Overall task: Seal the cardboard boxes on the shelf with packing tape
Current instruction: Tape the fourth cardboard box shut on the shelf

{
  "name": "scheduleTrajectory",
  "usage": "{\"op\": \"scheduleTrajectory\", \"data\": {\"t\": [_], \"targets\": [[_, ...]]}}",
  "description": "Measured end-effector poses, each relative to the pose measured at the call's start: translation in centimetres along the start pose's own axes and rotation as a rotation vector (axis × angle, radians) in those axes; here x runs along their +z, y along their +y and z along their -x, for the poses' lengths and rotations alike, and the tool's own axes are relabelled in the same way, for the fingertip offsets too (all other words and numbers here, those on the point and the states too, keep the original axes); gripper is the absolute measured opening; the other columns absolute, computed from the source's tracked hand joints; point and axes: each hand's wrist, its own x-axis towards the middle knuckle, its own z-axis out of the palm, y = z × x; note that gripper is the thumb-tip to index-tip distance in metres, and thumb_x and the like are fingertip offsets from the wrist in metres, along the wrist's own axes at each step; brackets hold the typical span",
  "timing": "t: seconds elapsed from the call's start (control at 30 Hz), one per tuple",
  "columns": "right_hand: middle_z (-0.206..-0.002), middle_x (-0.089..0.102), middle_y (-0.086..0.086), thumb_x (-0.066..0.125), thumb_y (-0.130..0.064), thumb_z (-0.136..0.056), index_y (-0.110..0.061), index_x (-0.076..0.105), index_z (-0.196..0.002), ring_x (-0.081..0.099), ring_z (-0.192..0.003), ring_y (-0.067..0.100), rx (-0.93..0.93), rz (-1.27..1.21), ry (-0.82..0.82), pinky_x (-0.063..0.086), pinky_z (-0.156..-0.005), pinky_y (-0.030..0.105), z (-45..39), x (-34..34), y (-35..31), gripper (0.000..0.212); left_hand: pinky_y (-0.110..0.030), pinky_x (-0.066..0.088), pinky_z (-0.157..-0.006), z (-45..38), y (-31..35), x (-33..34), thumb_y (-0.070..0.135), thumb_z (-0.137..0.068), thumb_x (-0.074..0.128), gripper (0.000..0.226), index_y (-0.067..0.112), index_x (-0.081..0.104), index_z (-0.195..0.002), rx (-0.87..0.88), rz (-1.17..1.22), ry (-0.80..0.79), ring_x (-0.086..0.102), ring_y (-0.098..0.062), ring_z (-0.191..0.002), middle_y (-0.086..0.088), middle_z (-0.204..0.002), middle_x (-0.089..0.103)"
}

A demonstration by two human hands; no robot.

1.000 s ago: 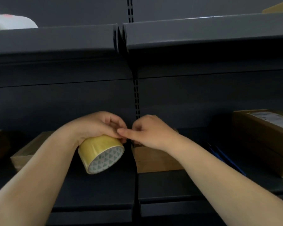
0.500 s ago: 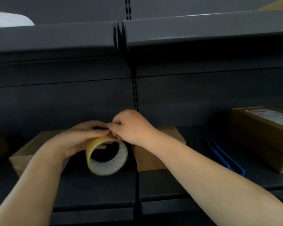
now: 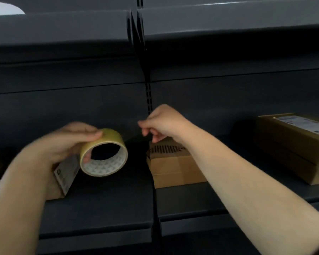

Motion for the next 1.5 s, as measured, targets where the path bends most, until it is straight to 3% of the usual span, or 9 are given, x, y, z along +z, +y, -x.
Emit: {"op": "scheduleTrajectory", "data": {"t": [0.1,0.2,0.3,0.43,0.6,0.7,0.8,1.3,1.5], "targets": [[-0.04,0.045,0.0,0.064,-0.021,-0.087,-0.003,0.066,-0.062,0.049,-0.037,0.012,0.036,-0.069,0.125,0.054,-0.056,0.027,0.8,-1.7,1.7,0.031,-0.022,0.043,-0.033,-1.5,2.6,1.0,0.066,-0.018,0.085,0.065,0.015,0.071,-0.057,-0.07,-0.19,0.061,0.05,-0.013,-0.031,-0.003,-0.038,0.051],[-0.04,0.044,0.003,0.062,-0.017,-0.088,-0.003,0.064,-0.058,0.048,-0.033,0.013,0.041,-0.16,0.208,0.05,-0.05,0.025,1.4,-3.1,3.0,0.033,-0.022,0.045,-0.036,-2.7,2.8,1.6,0.049,-0.026,0.092,0.047,0.017,0.071,-0.054,0.048,0.042,-0.067,0.049,-0.013,-0.032,-0.003,-0.04,0.052],[-0.032,0.046,-0.002,0.062,-0.015,-0.086,-0.006,0.063,-0.052,0.048,-0.031,0.011,0.009,-0.151,0.244,0.048,-0.044,0.021,1.8,-4.0,3.5,0.035,-0.021,0.042,-0.037,-3.3,3.3,1.5,0.041,-0.034,0.092,0.042,0.013,0.069,-0.055,0.02,0.092,-0.167,0.044,-0.011,-0.03,-0.001,-0.037,0.047],[-0.032,0.05,0.0,0.06,-0.014,-0.084,-0.013,0.061,-0.046,0.053,-0.033,0.012,-0.021,-0.045,0.434,0.05,-0.058,0.03,2.5,-5.7,5.7,0.038,-0.017,0.031,-0.03,-4.2,4.7,1.8,0.061,-0.027,0.087,0.058,0.015,0.07,-0.057,-0.161,-0.361,-0.061,0.038,-0.007,-0.032,0.001,-0.04,0.043],[-0.033,0.052,0.001,0.062,-0.021,-0.081,-0.015,0.064,-0.043,0.054,-0.036,0.012,0.018,0.033,0.382,0.053,-0.073,0.038,3.6,-6.1,8.1,0.039,-0.018,0.033,-0.031,-5.0,4.7,2.8,0.066,-0.032,0.083,0.062,0.021,0.074,-0.073,-0.19,-0.575,0.01,0.04,-0.007,-0.034,-0.002,-0.05,0.052],[-0.033,0.053,-0.003,0.062,-0.027,-0.08,-0.018,0.065,-0.046,0.055,-0.04,0.011,0.011,0.206,0.426,0.053,-0.073,0.034,4.0,-6.5,8.7,0.036,-0.021,0.037,-0.038,-5.8,4.4,3.6,0.05,-0.063,0.077,0.027,0.028,0.074,-0.079,-0.187,-0.691,0.006,0.048,-0.008,-0.044,-0.001,-0.06,0.059],[-0.035,0.054,-0.006,0.061,-0.03,-0.081,-0.019,0.063,-0.046,0.054,-0.041,0.009,-0.013,0.349,0.431,0.054,-0.064,0.035,4.4,-6.7,9.1,0.037,-0.022,0.043,-0.044,-6.7,4.4,4.5,0.038,-0.076,0.073,0.009,0.029,0.075,-0.076,-0.209,-0.806,-0.02,0.057,-0.011,-0.059,0.006,-0.063,0.065],[-0.053,0.053,-0.002,0.054,-0.028,-0.088,-0.023,0.05,-0.044,0.055,-0.058,0.016,-0.025,0.61,0.337,0.041,-0.052,0.03,4.3,-6.3,11.4,0.044,-0.014,0.039,-0.036,-9.6,4.2,7.3,0.03,-0.074,0.076,0.015,0.019,0.068,-0.068,-0.342,-1.046,-0.096,0.055,-0.009,-0.065,0.004,-0.067,0.06],[-0.063,0.063,0.007,0.053,-0.029,-0.089,-0.015,0.065,-0.062,0.061,-0.053,0.018,0.104,0.414,0.274,0.053,-0.056,0.036,4.2,-6.2,12.1,0.033,-0.012,0.04,-0.036,-10.2,3.0,7.4,0.029,-0.073,0.076,0.014,0.02,0.068,-0.067,-0.372,-1.03,-0.115,0.056,-0.011,-0.066,0.002,-0.068,0.061]]}}
